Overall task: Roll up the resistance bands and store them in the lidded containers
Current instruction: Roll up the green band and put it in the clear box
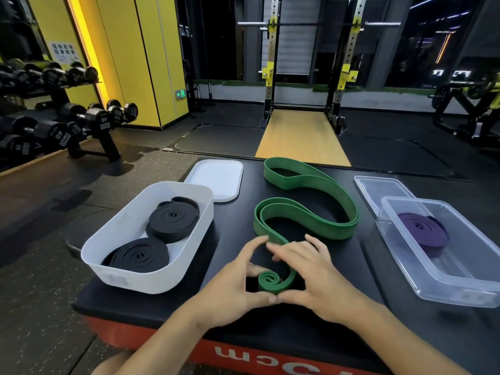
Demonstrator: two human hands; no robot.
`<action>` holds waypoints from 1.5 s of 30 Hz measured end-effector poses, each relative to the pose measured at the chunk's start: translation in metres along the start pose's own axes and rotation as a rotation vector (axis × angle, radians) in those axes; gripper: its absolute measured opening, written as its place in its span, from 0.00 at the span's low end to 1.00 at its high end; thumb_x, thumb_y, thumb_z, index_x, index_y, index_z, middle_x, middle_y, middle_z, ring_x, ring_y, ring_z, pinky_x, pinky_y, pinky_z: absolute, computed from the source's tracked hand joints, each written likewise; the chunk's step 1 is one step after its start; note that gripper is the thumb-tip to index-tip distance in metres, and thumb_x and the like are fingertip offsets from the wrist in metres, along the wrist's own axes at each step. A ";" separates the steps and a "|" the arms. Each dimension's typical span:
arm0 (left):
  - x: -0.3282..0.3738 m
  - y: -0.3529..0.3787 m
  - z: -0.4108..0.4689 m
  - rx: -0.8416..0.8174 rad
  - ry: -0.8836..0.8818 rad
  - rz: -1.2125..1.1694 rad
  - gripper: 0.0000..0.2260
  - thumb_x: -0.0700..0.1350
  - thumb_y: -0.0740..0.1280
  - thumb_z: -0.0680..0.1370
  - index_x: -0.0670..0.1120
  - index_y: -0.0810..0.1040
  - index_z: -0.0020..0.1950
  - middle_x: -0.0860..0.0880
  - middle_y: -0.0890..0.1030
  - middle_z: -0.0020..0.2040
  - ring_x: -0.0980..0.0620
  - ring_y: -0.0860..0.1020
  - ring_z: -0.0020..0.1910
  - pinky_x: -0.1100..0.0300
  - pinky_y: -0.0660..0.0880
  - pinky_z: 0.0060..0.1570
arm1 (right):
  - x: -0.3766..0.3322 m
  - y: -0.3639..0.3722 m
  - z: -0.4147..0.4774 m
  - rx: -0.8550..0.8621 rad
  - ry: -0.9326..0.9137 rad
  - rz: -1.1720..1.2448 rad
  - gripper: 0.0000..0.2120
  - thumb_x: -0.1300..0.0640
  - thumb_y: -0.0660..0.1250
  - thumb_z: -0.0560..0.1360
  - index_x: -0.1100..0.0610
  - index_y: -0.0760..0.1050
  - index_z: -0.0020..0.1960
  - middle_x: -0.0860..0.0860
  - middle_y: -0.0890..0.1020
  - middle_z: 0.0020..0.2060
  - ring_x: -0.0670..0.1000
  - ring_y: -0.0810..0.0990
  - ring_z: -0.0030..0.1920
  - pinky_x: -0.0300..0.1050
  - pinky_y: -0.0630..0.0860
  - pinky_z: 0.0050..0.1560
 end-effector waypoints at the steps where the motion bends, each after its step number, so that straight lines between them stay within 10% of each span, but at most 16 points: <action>1: 0.001 0.001 0.000 -0.005 -0.001 -0.022 0.45 0.50 0.77 0.76 0.69 0.49 0.81 0.57 0.86 0.55 0.61 0.79 0.63 0.60 0.68 0.71 | -0.002 0.001 -0.001 0.009 -0.011 -0.021 0.38 0.29 0.64 0.74 0.39 0.60 0.80 0.30 0.66 0.61 0.35 0.64 0.69 0.52 0.41 0.81; 6: -0.007 0.011 0.010 0.099 -0.035 -0.059 0.41 0.70 0.68 0.75 0.68 0.48 0.82 0.60 0.86 0.53 0.60 0.77 0.65 0.49 0.68 0.73 | -0.007 0.003 -0.004 0.057 -0.041 -0.051 0.26 0.33 0.66 0.76 0.36 0.70 0.73 0.35 0.68 0.55 0.38 0.68 0.62 0.53 0.42 0.80; 13: -0.008 0.008 0.021 -0.051 -0.049 -0.116 0.40 0.56 0.76 0.77 0.64 0.54 0.81 0.59 0.87 0.52 0.62 0.78 0.66 0.41 0.53 0.81 | -0.012 0.011 -0.013 0.172 0.003 -0.009 0.24 0.36 0.72 0.72 0.36 0.75 0.67 0.35 0.73 0.53 0.39 0.71 0.61 0.49 0.47 0.79; 19: -0.007 0.007 0.031 -0.101 -0.127 -0.131 0.44 0.51 0.80 0.74 0.61 0.57 0.83 0.57 0.87 0.52 0.62 0.81 0.60 0.56 0.66 0.75 | -0.018 0.002 -0.009 0.086 -0.024 -0.086 0.18 0.37 0.71 0.73 0.43 0.75 0.59 0.36 0.73 0.50 0.39 0.72 0.56 0.50 0.49 0.79; 25: -0.012 0.000 0.037 -0.027 -0.096 0.015 0.33 0.74 0.76 0.61 0.77 0.70 0.64 0.64 0.81 0.51 0.57 0.77 0.59 0.44 0.65 0.74 | -0.019 0.000 -0.007 0.027 -0.005 -0.129 0.17 0.36 0.66 0.76 0.44 0.74 0.59 0.36 0.76 0.50 0.37 0.75 0.57 0.51 0.46 0.80; 30: -0.005 -0.002 0.023 0.115 -0.062 -0.037 0.15 0.60 0.78 0.72 0.58 0.77 0.52 0.55 0.87 0.43 0.58 0.82 0.45 0.47 0.75 0.63 | -0.023 0.001 -0.004 0.074 0.088 -0.137 0.15 0.34 0.65 0.74 0.41 0.73 0.54 0.35 0.75 0.44 0.36 0.74 0.53 0.51 0.44 0.80; 38: -0.004 0.003 0.011 0.202 0.085 -0.034 0.02 0.52 0.72 0.81 0.57 0.83 0.49 0.58 0.85 0.50 0.57 0.82 0.50 0.58 0.76 0.54 | -0.045 0.017 0.000 0.285 0.214 -0.244 0.15 0.35 0.65 0.72 0.47 0.72 0.44 0.38 0.72 0.35 0.41 0.75 0.42 0.56 0.57 0.77; 45: -0.014 -0.007 0.014 0.143 0.055 -0.207 0.25 0.49 0.81 0.72 0.63 0.77 0.65 0.53 0.78 0.58 0.55 0.80 0.46 0.58 0.79 0.53 | -0.029 0.014 0.011 0.047 0.106 -0.105 0.26 0.27 0.70 0.67 0.46 0.65 0.46 0.39 0.70 0.41 0.41 0.72 0.47 0.50 0.55 0.76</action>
Point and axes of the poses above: each hand's wrist, its own z-axis towards the middle knuckle, its own y-axis out of the palm, x = y × z, the point moved 4 cm from there along z, towards the middle knuckle
